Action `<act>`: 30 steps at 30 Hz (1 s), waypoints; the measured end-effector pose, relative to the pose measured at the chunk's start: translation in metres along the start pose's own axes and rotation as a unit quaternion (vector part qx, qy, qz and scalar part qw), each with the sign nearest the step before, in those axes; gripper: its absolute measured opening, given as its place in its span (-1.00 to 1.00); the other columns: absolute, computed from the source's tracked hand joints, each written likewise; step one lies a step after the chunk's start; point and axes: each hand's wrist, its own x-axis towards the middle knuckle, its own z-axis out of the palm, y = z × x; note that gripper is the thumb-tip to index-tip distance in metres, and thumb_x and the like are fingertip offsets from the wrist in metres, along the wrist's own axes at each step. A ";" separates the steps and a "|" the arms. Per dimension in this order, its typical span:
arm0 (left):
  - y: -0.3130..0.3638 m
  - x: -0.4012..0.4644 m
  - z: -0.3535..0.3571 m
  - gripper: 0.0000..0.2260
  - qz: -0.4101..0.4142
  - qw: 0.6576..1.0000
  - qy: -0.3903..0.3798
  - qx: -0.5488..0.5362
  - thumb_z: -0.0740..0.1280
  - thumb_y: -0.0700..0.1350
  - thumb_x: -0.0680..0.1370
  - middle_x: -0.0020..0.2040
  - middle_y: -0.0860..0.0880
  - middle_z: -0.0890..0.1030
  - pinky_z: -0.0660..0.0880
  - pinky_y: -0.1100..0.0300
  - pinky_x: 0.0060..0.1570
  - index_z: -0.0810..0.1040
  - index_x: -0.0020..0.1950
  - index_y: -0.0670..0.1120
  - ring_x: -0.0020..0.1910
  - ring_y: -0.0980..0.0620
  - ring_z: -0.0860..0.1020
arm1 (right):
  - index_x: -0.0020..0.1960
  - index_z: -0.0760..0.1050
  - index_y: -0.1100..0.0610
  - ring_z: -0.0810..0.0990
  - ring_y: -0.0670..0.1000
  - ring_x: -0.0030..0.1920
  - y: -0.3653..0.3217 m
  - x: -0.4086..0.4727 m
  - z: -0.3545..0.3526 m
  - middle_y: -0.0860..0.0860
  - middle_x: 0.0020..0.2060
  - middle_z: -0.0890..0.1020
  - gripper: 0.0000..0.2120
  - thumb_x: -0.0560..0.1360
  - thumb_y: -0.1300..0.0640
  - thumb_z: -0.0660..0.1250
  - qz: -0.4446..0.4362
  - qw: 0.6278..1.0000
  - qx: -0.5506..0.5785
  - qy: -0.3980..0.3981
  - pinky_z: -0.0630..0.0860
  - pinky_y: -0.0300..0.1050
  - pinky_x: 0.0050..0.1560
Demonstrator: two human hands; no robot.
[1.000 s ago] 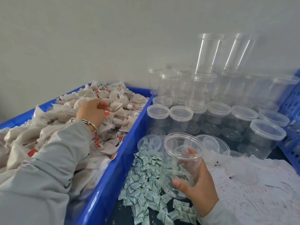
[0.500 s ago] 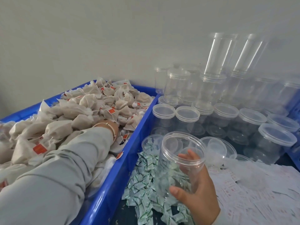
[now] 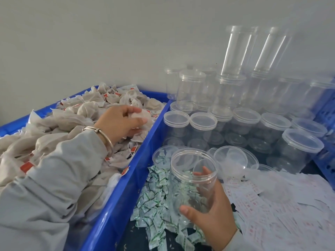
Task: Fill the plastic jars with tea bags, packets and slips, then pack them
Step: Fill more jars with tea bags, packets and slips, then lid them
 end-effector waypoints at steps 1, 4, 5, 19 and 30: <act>0.002 -0.001 0.002 -0.81 0.008 1.000 -0.009 -0.027 0.43 -0.25 0.44 -0.02 -0.06 0.62 0.63 0.10 -0.11 0.55 -0.04 0.00 -0.21 0.00 0.68 | 0.20 0.22 -0.56 0.52 -0.20 0.23 0.001 0.000 0.000 -0.33 0.22 0.50 -0.15 0.05 -0.25 0.59 -0.001 1.000 -0.004 0.003 0.53 -0.12 0.19; 0.008 -0.011 0.010 -0.78 0.019 0.986 -0.069 -0.153 0.33 -0.40 0.44 -0.08 -0.08 0.60 0.59 0.27 -0.35 0.55 -0.03 -0.11 -0.32 0.06 0.65 | 0.15 0.22 -0.60 0.50 -0.28 0.19 0.000 0.001 0.001 -0.43 0.16 0.47 -0.17 0.04 -0.21 0.59 0.013 1.000 -0.014 0.006 0.53 -0.27 0.10; 0.010 -0.014 0.013 -0.78 0.018 0.979 -0.094 -0.179 0.32 -0.40 0.42 -0.10 -0.09 0.61 0.56 0.30 -0.39 0.55 -0.02 -0.14 -0.32 0.06 0.65 | 0.15 0.23 -0.59 0.49 -0.31 0.18 0.000 0.001 0.001 -0.44 0.15 0.47 -0.18 0.05 -0.19 0.58 0.014 1.000 -0.014 0.005 0.52 -0.34 0.05; -0.005 -0.035 0.037 -0.67 0.076 0.944 -0.321 -0.004 0.38 -0.42 0.42 -0.15 0.02 0.67 0.57 0.26 -0.32 0.67 -0.12 0.03 -0.24 0.08 0.64 | 0.37 0.27 -0.16 0.49 -0.16 0.24 -0.001 0.002 0.003 -0.15 0.23 0.49 -0.07 0.07 -0.12 0.58 0.014 0.998 -0.065 0.012 0.49 -0.15 0.21; -0.006 -0.040 0.043 -0.76 0.098 0.935 -0.334 0.073 0.41 -0.35 0.44 -0.07 0.00 0.67 0.46 0.33 -0.43 0.59 -0.03 -0.02 -0.03 -0.09 0.62 | 0.33 0.26 -0.24 0.48 -0.20 0.22 0.002 0.002 0.004 -0.18 0.21 0.47 -0.09 0.05 -0.13 0.57 0.012 0.996 -0.084 0.019 0.48 -0.15 0.21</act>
